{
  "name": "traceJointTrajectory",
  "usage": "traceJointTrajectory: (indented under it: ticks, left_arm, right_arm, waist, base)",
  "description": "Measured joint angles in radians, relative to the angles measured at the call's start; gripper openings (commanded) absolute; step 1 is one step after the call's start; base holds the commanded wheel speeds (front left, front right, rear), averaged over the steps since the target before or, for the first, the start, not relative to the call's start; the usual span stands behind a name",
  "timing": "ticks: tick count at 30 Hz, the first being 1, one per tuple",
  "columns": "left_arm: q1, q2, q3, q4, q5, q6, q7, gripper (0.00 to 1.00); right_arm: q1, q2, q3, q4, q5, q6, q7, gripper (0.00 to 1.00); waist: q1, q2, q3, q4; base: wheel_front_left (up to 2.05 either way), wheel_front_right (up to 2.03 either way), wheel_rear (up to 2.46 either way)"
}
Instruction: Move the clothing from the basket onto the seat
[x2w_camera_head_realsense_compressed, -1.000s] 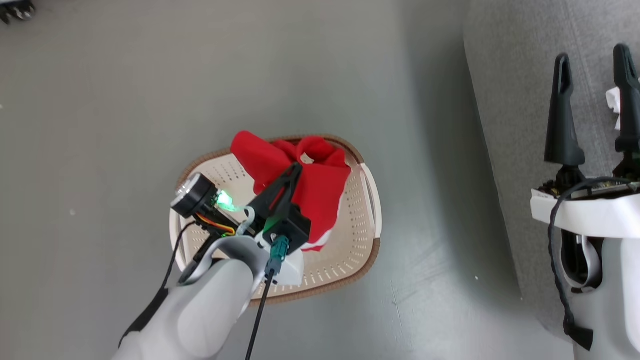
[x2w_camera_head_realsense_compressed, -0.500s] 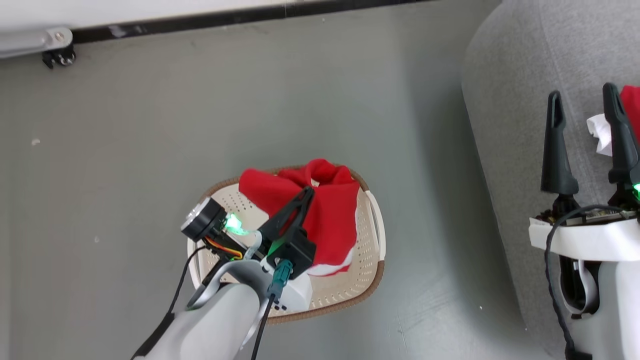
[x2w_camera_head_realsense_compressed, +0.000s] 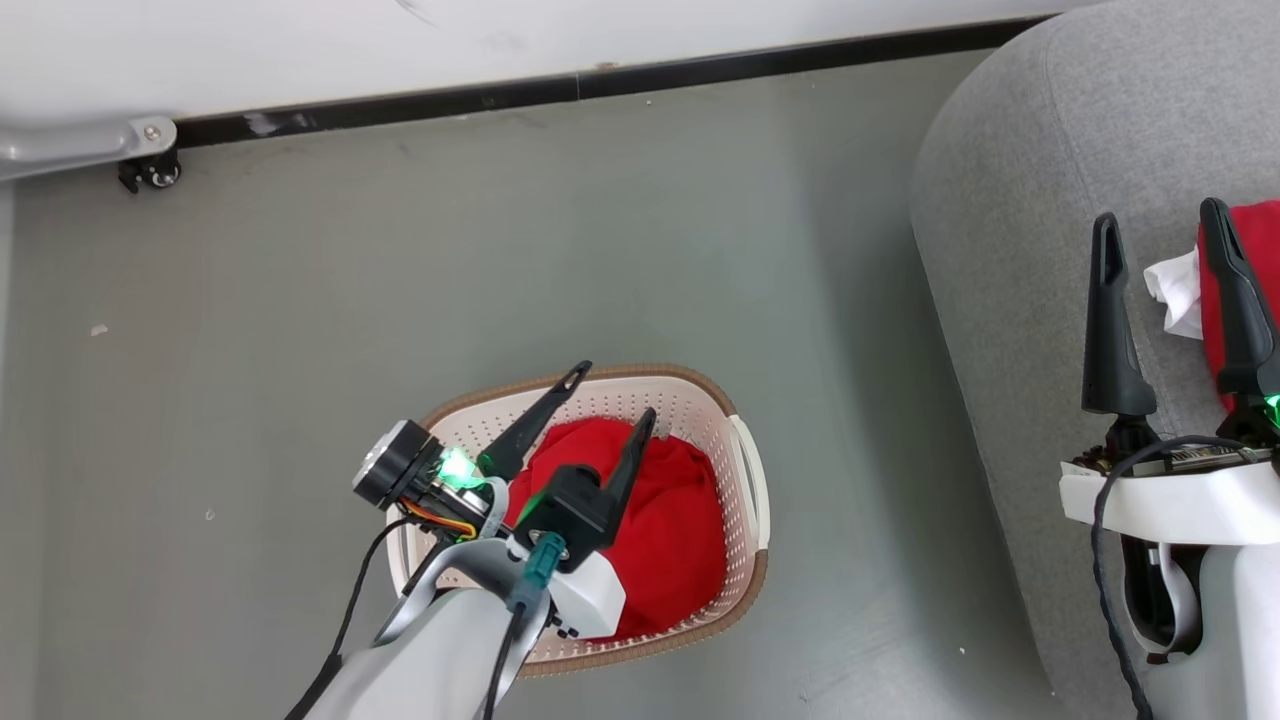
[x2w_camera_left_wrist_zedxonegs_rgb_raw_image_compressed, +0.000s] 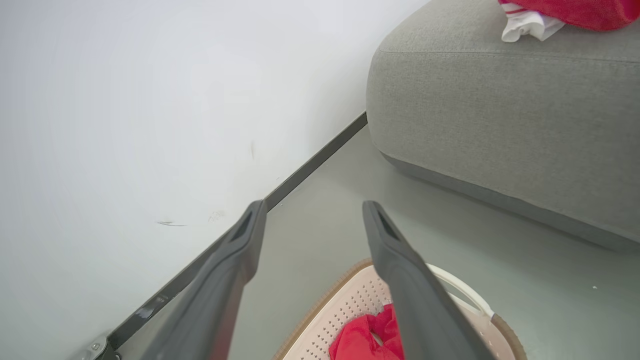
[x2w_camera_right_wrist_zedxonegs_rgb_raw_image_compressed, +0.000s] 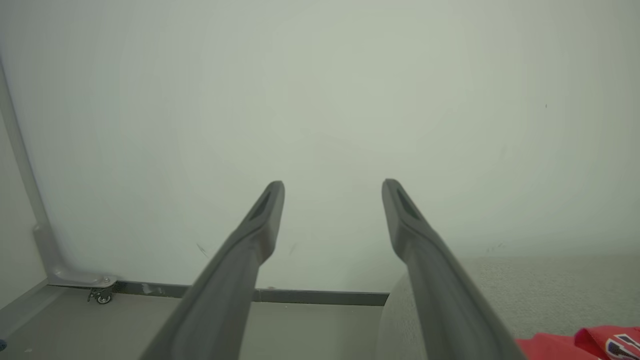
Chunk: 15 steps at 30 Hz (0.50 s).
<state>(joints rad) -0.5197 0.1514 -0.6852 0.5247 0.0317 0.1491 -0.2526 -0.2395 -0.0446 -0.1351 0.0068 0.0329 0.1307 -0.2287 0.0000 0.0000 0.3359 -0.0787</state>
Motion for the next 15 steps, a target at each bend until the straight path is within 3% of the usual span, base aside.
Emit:
traceJointTrajectory:
  ticks: [15]
  left_arm:
    - [0.033, 0.017, 0.101, -0.107, -0.082, 0.045, 0.0, 1.0]
  right_arm:
    - [0.016, 0.0, -0.001, -0.022, -0.018, 0.0, 0.019, 1.0]
  waist:
    - [0.0, 0.0, -0.058, 0.012]
  base:
    - [0.0, 0.0, 0.0]
